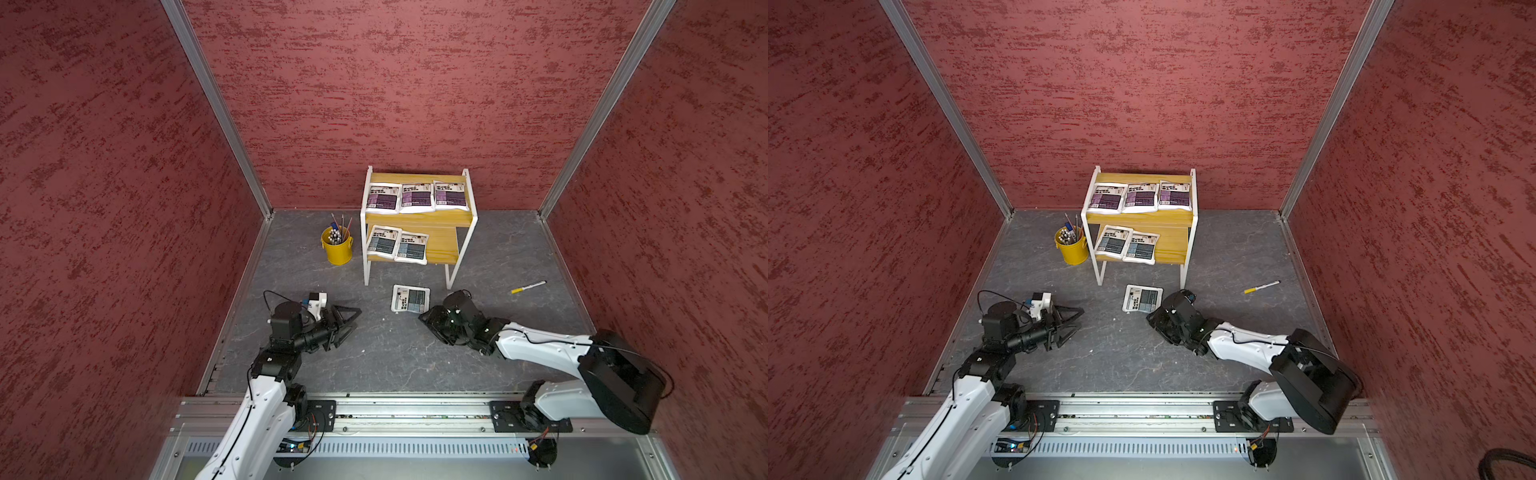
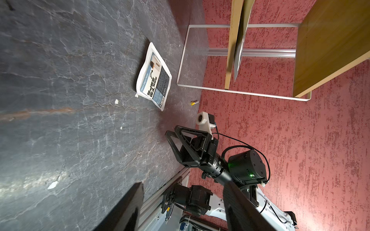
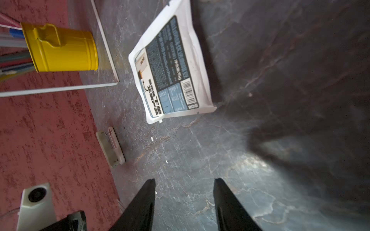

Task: Place the bagged coffee beans on the shelf by color
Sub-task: Move the bagged coffee beans to the center of the board.

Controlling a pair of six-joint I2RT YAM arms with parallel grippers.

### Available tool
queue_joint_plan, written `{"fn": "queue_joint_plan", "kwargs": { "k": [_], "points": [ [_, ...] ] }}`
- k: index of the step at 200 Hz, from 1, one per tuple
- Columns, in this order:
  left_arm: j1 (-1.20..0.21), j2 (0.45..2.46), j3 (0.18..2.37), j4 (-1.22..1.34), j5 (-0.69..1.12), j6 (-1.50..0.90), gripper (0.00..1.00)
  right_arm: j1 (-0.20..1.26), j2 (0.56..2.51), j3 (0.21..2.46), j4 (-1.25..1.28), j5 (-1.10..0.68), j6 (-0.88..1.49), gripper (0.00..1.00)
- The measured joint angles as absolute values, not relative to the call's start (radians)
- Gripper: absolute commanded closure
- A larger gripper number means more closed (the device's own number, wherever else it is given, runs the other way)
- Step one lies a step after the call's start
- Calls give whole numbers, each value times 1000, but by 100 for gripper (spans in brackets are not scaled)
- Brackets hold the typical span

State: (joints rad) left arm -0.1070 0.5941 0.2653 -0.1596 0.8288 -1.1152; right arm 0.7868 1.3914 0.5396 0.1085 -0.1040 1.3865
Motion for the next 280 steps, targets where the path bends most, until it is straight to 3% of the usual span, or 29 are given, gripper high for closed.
{"fn": "queue_joint_plan", "kwargs": {
  "k": [124, 280],
  "points": [
    [-91, 561, 303, -324, 810, -1039, 29, 796, 1673, 476, 631, 18, 1803, 47],
    [-76, 562, 328, -406, 810, -988, 29, 803, 1745, 477, 710, 134, 1924, 62]
  ]
}}
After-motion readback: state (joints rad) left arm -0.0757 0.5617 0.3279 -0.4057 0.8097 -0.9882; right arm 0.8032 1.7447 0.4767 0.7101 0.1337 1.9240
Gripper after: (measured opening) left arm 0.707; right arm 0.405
